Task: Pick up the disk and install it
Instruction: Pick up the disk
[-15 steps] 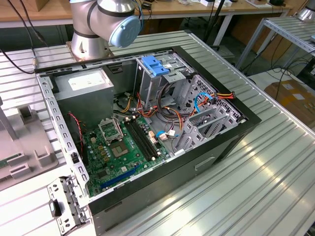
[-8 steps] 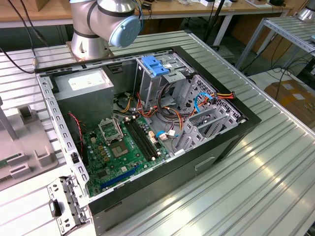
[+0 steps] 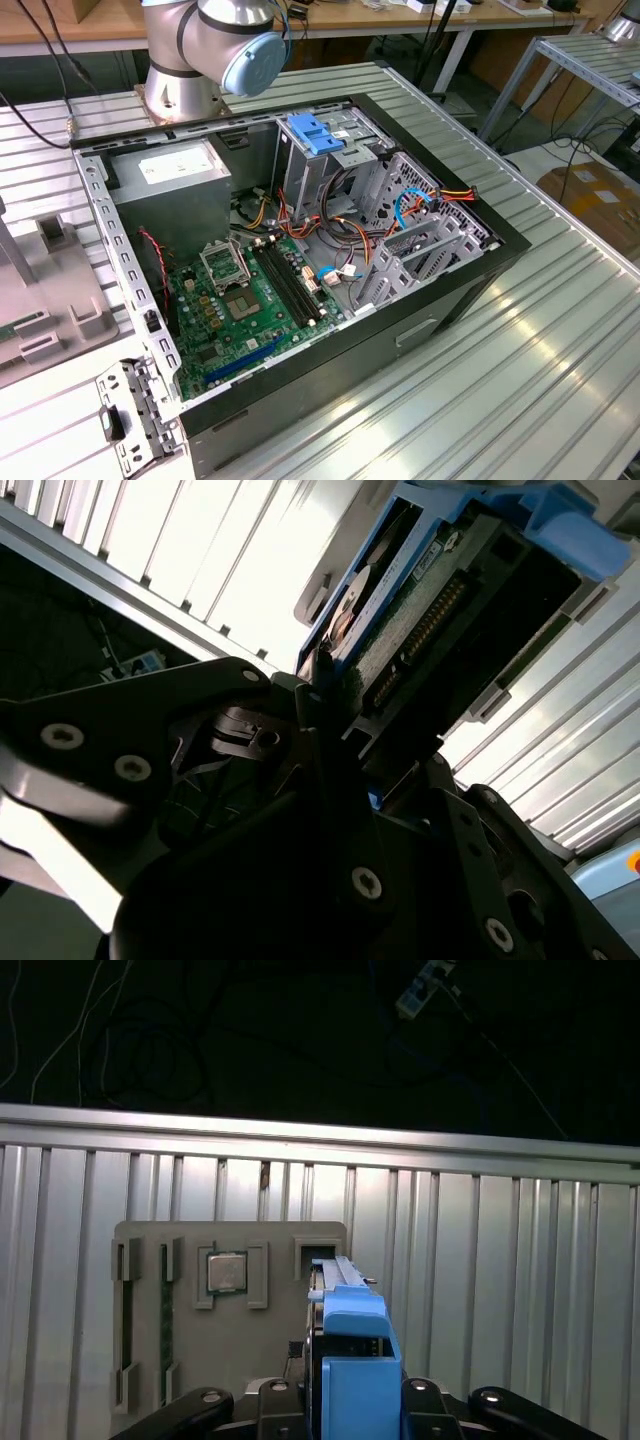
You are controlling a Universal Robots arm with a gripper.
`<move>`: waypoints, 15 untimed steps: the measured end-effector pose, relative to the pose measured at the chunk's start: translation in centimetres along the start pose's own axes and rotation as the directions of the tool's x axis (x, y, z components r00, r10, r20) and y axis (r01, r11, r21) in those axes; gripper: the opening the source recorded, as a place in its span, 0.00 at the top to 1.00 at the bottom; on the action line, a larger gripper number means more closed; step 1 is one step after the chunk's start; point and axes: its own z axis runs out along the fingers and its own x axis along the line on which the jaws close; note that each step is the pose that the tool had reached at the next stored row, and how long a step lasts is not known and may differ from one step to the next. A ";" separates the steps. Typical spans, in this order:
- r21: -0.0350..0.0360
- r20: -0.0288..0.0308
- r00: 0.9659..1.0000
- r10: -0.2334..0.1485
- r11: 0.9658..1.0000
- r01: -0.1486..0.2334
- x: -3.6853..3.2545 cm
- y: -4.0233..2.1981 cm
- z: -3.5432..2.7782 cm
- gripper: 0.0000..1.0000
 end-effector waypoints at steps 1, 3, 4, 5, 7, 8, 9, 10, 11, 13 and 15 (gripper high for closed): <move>0.000 0.000 1.000 0.000 1.000 0.000 -0.01 0.00 -0.09 0.63; 0.000 0.000 1.000 0.000 1.000 0.000 -0.03 0.01 -0.28 0.63; 0.000 0.000 1.000 0.000 1.000 0.000 -0.05 0.02 -0.42 0.63; 0.000 0.000 1.000 0.000 1.000 0.000 -0.06 0.02 -0.53 0.63; 0.000 0.000 1.000 0.000 1.000 0.000 -0.09 0.03 -0.72 0.63; 0.000 0.000 1.000 0.000 1.000 0.000 -0.10 0.03 -0.81 0.63; 0.000 0.000 1.000 0.000 1.000 0.000 -0.11 0.04 -0.90 0.63; 0.000 0.000 1.000 0.000 1.000 0.000 -0.12 0.04 -0.96 0.63; 0.000 0.000 1.000 0.000 1.000 0.000 -0.12 0.04 -1.04 0.63; 0.000 0.000 1.000 0.000 1.000 0.000 -0.13 0.05 -1.15 0.63; 0.000 0.000 1.000 0.000 1.000 0.000 -0.14 0.05 -1.33 0.63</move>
